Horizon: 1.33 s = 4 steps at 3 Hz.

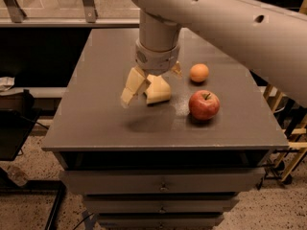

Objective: Pick sponge

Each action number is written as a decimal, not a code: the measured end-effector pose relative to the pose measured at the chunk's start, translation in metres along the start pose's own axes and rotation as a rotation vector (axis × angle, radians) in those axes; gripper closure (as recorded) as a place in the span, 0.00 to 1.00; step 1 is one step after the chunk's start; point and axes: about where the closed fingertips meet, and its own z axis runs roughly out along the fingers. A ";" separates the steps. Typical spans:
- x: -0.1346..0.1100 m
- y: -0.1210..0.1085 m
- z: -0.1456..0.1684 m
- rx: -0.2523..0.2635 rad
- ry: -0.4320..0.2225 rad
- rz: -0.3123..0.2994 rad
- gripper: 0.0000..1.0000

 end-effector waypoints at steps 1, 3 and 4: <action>-0.008 0.003 0.010 -0.020 0.006 0.012 0.00; -0.020 -0.008 0.031 -0.023 0.021 0.065 0.00; -0.026 -0.014 0.041 -0.025 0.030 0.088 0.19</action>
Offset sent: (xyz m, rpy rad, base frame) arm 0.0239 0.0125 -0.0342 -0.0006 0.0500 -0.0611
